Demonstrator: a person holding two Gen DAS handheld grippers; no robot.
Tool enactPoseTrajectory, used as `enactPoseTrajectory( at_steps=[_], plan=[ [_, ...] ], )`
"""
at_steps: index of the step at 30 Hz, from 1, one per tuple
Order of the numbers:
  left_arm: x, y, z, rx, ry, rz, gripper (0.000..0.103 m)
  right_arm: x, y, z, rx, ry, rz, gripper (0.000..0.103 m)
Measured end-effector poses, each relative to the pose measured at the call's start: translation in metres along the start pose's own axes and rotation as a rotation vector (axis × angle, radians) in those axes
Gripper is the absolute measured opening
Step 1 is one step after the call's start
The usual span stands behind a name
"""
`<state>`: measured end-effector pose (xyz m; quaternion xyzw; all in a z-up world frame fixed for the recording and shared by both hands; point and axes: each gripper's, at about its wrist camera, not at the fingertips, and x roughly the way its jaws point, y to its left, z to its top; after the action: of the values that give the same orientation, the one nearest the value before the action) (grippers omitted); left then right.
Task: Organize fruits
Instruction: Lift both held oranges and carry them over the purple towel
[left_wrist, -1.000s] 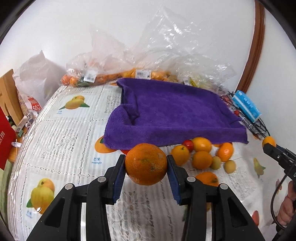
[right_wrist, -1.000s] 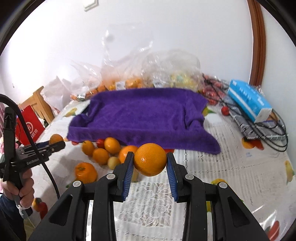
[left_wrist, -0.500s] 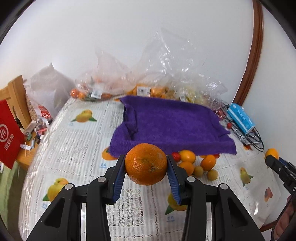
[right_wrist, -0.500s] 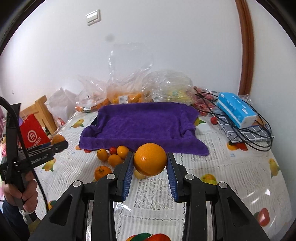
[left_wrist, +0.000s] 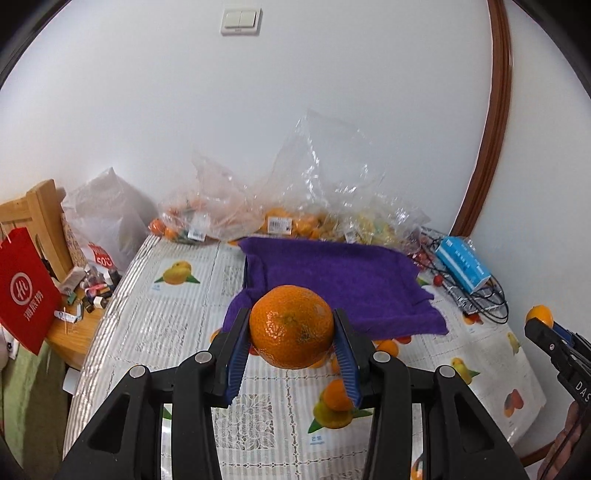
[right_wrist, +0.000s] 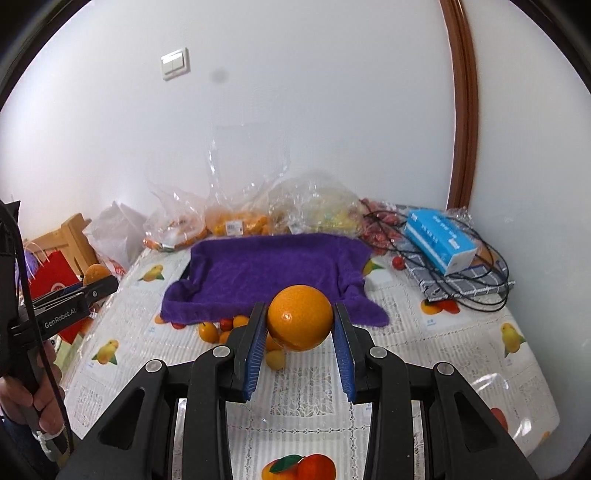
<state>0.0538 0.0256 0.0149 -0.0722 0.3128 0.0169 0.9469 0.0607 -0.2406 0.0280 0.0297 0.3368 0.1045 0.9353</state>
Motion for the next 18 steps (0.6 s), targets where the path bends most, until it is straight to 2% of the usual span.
enactPoseTrajectory(
  at_steps=[7,11,18],
  plan=[
    [-0.004,-0.004,0.011,-0.007,-0.009,-0.014,0.041,-0.012,0.002,0.014,0.004,-0.028,0.003,0.035],
    [0.007,-0.005,0.018,-0.012,0.0,-0.013,0.041,-0.007,0.001,0.022,-0.001,-0.03,0.004,0.035],
    [0.049,-0.005,0.028,-0.023,0.049,-0.008,0.041,0.035,-0.001,0.037,0.001,0.006,0.029,0.035]
  ],
)
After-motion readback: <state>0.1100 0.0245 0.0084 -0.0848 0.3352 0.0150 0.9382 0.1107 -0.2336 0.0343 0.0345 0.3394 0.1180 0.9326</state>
